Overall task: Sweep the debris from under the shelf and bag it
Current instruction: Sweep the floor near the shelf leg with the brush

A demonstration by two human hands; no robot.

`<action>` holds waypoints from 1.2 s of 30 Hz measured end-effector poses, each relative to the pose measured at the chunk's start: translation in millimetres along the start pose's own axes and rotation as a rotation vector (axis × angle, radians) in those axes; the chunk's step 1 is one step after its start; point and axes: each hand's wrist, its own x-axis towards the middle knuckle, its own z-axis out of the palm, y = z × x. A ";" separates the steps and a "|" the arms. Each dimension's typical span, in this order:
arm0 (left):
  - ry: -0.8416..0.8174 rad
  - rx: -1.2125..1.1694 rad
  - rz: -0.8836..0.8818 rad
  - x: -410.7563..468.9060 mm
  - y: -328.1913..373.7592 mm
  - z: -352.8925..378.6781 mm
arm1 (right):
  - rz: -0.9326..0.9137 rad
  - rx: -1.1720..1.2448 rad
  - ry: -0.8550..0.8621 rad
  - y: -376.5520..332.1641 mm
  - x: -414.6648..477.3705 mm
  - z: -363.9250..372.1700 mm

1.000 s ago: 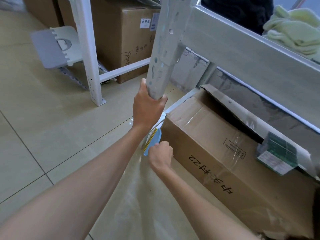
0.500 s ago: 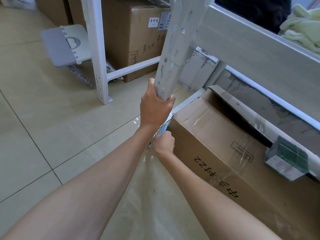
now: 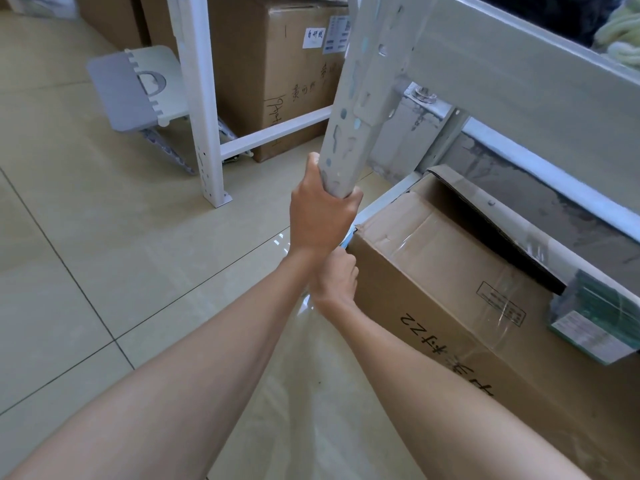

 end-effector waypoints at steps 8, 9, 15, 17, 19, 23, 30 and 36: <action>-0.052 0.000 0.022 1.1 -2.3 -2.9 | 0.185 0.127 -0.040 12.5 -5.1 29.5; -0.047 -0.005 0.018 1.1 -1.4 -3.4 | 0.199 0.141 -0.048 12.6 -7.3 28.7; -0.048 -0.012 -0.024 1.0 0.3 -5.3 | 0.195 0.076 -0.113 21.4 -42.4 14.7; -0.069 -0.038 -0.024 1.0 1.5 -5.9 | 0.215 0.062 -0.141 26.7 -52.5 10.6; -0.093 -0.056 -0.020 0.4 3.7 -8.0 | 0.235 0.027 -0.176 31.7 -62.2 4.7; -0.126 -0.069 -0.023 -0.4 4.1 -9.7 | 0.136 -0.110 -0.287 39.9 -81.7 -9.6; -0.136 -0.080 -0.043 0.0 4.6 -11.4 | -0.022 -0.136 -0.179 22.6 -87.6 -29.9; -0.110 -0.046 -0.036 -0.4 1.7 -8.9 | -0.101 -0.195 -0.084 4.9 -49.6 -27.5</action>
